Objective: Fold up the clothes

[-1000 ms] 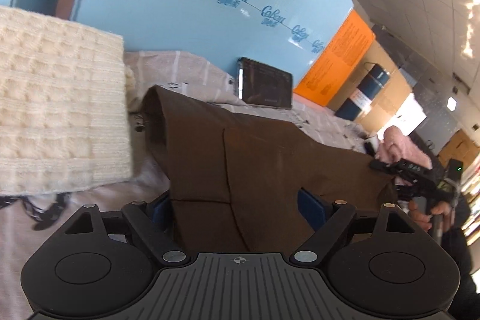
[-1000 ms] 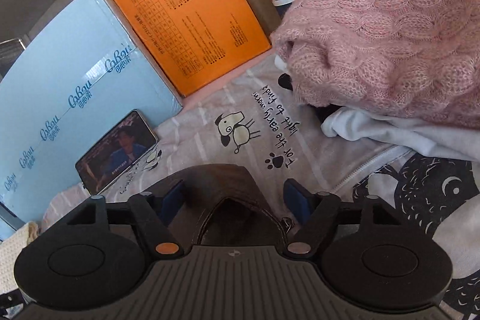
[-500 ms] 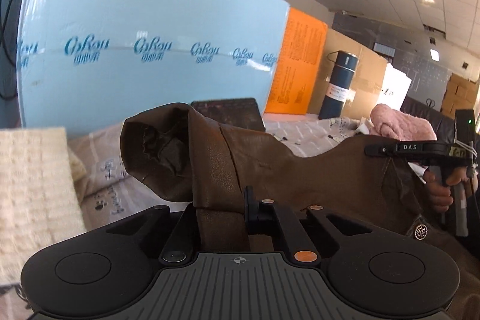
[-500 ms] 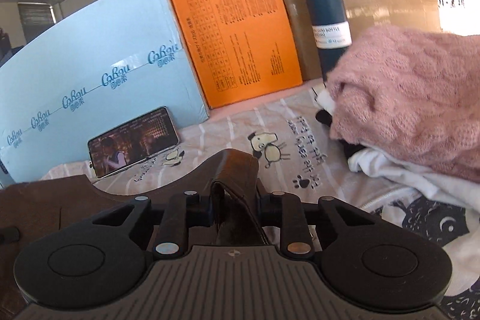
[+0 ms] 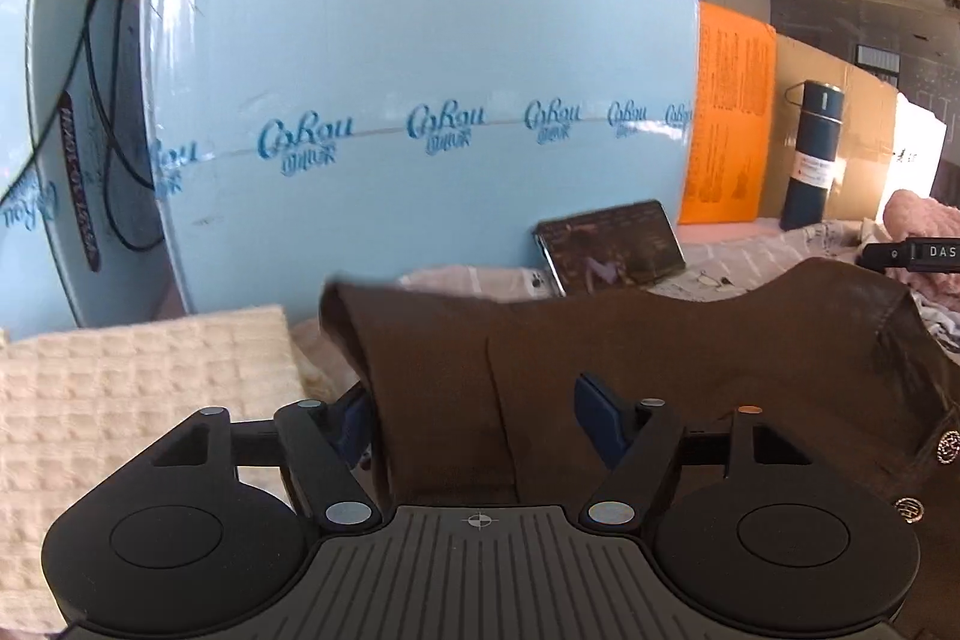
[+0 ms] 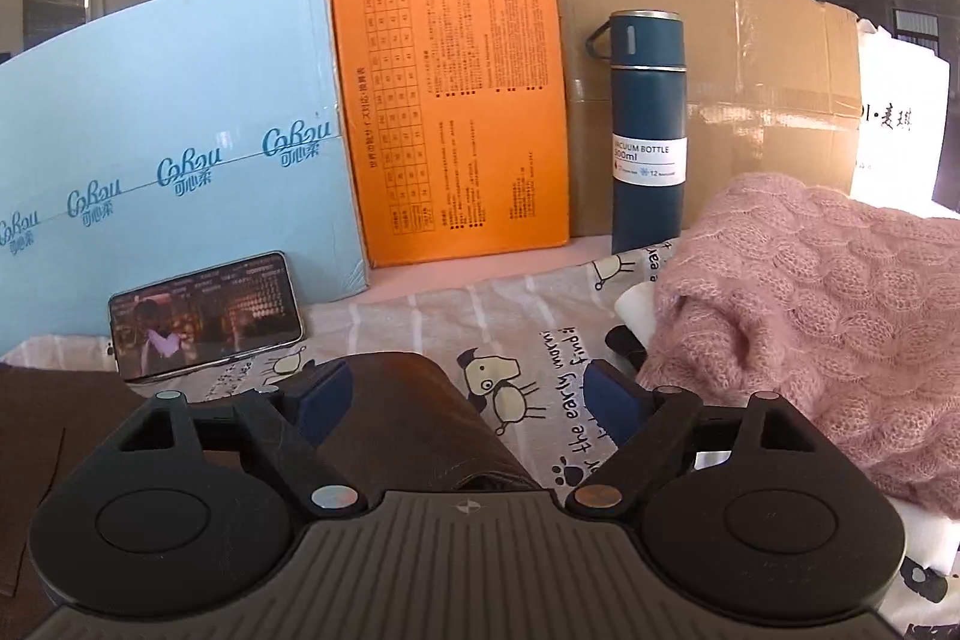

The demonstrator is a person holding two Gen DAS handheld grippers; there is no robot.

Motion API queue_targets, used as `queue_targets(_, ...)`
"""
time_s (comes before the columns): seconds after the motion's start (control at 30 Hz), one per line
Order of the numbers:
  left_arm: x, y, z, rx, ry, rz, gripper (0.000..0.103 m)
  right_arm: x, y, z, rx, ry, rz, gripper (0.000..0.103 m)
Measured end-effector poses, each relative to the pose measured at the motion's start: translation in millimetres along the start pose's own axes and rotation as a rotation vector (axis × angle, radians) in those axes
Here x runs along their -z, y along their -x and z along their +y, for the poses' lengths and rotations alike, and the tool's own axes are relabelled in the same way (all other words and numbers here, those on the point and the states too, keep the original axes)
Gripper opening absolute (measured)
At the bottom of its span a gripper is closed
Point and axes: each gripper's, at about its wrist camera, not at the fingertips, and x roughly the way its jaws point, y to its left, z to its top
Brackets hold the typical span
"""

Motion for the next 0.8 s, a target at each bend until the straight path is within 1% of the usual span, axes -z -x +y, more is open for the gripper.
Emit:
queue_targets(0.07, -0.4, 0.8, -2.0, -0.028, -0.030, 0.001, 0.081, 1.0, -6.8, -3.3, 0.064, -0.002, 0.022, 0.084)
queue_targets(0.1, 0.7, -1.7, -4.2, -0.048, -0.060, 0.015, 0.082, 3.0, -11.3, -4.2, 0.098, 0.008, 0.038, 0.084)
queue_targets(0.17, 5.3, -9.4, -8.7, -0.110, -0.117, 0.048, 0.082, 10.6, -22.7, -5.8, 0.147, 0.037, 0.079, 0.084)
queue_targets(0.27, 17.8, -22.7, -11.5, -0.254, -0.210, 0.076, 0.082, 21.5, -38.8, -9.6, 0.184, 0.049, 0.144, 0.084)
queue_targets(0.33, 24.7, -28.7, -5.9, -0.299, -0.224, 0.097, 0.083, 22.2, -41.4, -13.5, 0.175, 0.035, 0.160, 0.085)
queue_targets(0.37, 24.9, -29.5, -2.4, -0.294, -0.211, 0.106, 0.084, 22.1, -41.1, -15.7, 0.168, 0.025, 0.161, 0.086)
queue_targets(0.47, 23.0, -21.6, 2.7, -0.291, -0.186, 0.070, 0.084, 22.7, -39.6, -20.6, 0.152, -0.006, 0.160, 0.088)
queue_targets(0.53, 19.2, -7.3, 8.8, -0.237, -0.129, 0.019, 0.084, 22.9, -38.2, -23.5, 0.141, -0.027, 0.158, 0.088)
queue_targets(0.6, 14.3, 14.3, 13.7, -0.154, -0.062, -0.029, 0.084, 22.9, -32.2, -26.7, 0.120, -0.056, 0.130, 0.088)
queue_targets(0.63, 11.8, 25.4, 16.1, -0.111, -0.029, -0.053, 0.085, 22.2, -28.0, -28.4, 0.103, -0.070, 0.107, 0.088)
queue_targets(0.7, 11.1, 48.4, 17.9, -0.024, 0.014, -0.085, 0.090, 20.8, -16.7, -30.5, 0.065, -0.090, 0.045, 0.088)
queue_targets(0.77, 15.3, 68.0, 17.7, 0.049, 0.029, -0.105, 0.090, 19.2, -3.6, -30.0, 0.023, -0.092, -0.023, 0.088)
queue_targets(0.8, 19.4, 77.1, 16.8, 0.088, 0.037, -0.102, 0.090, 18.3, 3.3, -29.3, 0.001, -0.089, -0.056, 0.088)
